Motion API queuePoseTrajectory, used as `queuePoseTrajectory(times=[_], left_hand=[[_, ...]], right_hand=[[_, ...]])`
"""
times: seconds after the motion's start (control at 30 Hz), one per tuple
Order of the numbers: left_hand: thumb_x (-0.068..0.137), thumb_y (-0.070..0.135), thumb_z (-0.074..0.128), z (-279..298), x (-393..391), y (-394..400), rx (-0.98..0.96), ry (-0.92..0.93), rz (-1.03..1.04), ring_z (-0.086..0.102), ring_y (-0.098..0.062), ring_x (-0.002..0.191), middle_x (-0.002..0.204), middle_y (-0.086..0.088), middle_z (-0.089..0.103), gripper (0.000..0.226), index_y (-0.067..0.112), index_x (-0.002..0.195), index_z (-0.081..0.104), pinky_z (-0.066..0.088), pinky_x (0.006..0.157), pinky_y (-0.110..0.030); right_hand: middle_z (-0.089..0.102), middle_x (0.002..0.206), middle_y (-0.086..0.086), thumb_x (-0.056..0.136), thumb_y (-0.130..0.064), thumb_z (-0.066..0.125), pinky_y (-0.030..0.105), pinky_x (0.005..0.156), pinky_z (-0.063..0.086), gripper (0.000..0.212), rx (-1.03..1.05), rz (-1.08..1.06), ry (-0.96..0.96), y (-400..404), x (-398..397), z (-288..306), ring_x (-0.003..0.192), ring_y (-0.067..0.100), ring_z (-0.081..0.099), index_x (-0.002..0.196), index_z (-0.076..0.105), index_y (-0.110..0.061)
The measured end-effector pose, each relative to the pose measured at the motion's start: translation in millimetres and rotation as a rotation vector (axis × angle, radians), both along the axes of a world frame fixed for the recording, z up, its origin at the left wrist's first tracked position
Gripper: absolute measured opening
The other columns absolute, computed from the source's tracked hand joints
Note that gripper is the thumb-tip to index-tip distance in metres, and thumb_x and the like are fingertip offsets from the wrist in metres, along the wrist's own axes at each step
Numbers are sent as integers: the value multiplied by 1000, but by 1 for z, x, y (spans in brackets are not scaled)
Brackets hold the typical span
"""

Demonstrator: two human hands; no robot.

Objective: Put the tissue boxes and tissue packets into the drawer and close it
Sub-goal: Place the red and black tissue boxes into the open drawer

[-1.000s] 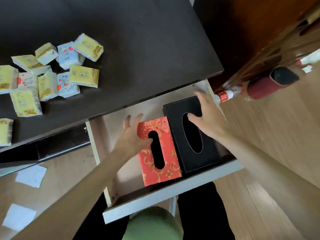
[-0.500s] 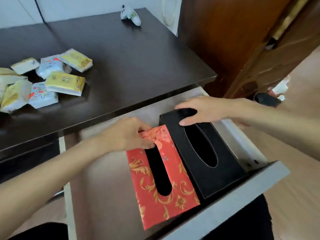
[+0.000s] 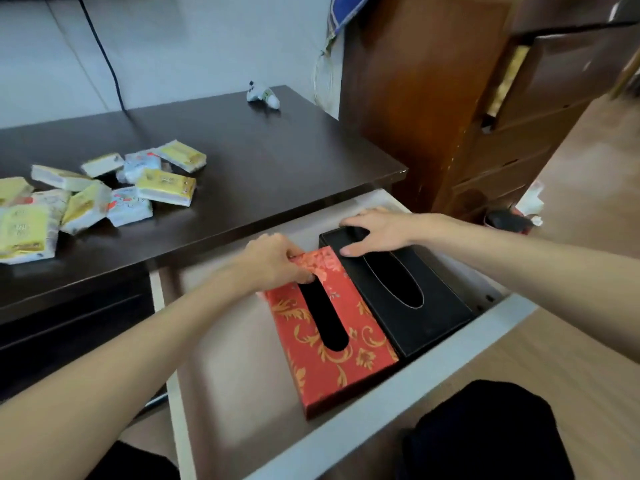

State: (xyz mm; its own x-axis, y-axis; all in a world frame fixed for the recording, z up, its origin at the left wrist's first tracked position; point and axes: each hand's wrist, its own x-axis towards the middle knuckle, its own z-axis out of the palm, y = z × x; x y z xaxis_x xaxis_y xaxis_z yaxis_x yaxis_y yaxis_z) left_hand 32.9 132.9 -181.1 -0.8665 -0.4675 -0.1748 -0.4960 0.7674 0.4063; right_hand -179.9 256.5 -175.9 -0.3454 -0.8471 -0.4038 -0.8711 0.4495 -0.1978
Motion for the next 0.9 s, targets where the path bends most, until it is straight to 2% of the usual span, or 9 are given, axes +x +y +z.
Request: queuePoseTrajectory(times=[0.1,0.17,0.27,0.37,0.47,0.53,0.63,0.73,0.9], left_hand=[[77,45,76,-2,-2,-3,17,-1,-5,66,-20,82,80,-2,73,27,21,88,76,51,71,-33],[77,44,76,-5,-2,-5,32,0,-8,66,-18,80,77,1,72,22,23,84,75,49,69,-32],[76,44,77,-6,-2,-6,37,3,4,67,-16,80,77,2,72,21,25,84,76,50,69,-32],[77,45,77,-6,-4,-4,53,19,25,68,-14,75,75,5,73,19,27,83,77,52,59,-29],[78,43,75,-5,-10,4,65,43,72,68,-17,64,76,-1,74,22,21,83,77,55,54,-30],[79,41,75,-4,-16,11,72,49,100,67,-16,60,80,-4,75,24,18,85,77,58,59,-36],[80,40,76,1,-26,17,94,35,106,68,-19,66,85,-4,75,20,22,88,78,60,61,-39],[81,40,75,4,-30,21,117,19,98,70,-20,74,88,-2,75,20,24,92,78,60,63,-37],[82,43,74,-1,-28,29,131,7,87,72,-20,66,82,-1,75,20,24,89,78,61,53,-37]], right_hand=[[26,168,9,93,-59,64,46,122,26,90,-84,-4,117,19,-9,4,154,29,21,163,24,-19],[42,156,8,90,-56,67,46,107,44,87,-81,-12,247,39,-9,3,141,32,42,158,31,-17],[55,143,10,86,-53,68,46,87,50,87,14,-73,280,64,-6,-6,123,41,56,159,29,-25],[61,135,11,83,-48,71,42,79,48,87,-52,-79,312,68,-6,-7,119,41,57,158,34,-26],[53,130,7,79,-47,75,38,75,44,74,-110,71,549,68,-9,-2,119,31,46,145,52,-20],[47,132,7,77,-50,75,35,78,44,77,-139,136,678,73,-16,-4,118,27,41,143,51,-19],[44,140,8,77,-56,75,40,85,47,87,-150,-23,545,81,-27,-5,125,31,42,146,39,-17],[53,129,7,81,-58,70,41,77,42,78,-103,-189,361,86,-32,-4,114,34,56,141,40,-19],[61,125,7,85,-57,69,41,73,41,68,-124,-231,335,85,-27,-6,109,37,63,135,45,-19]])
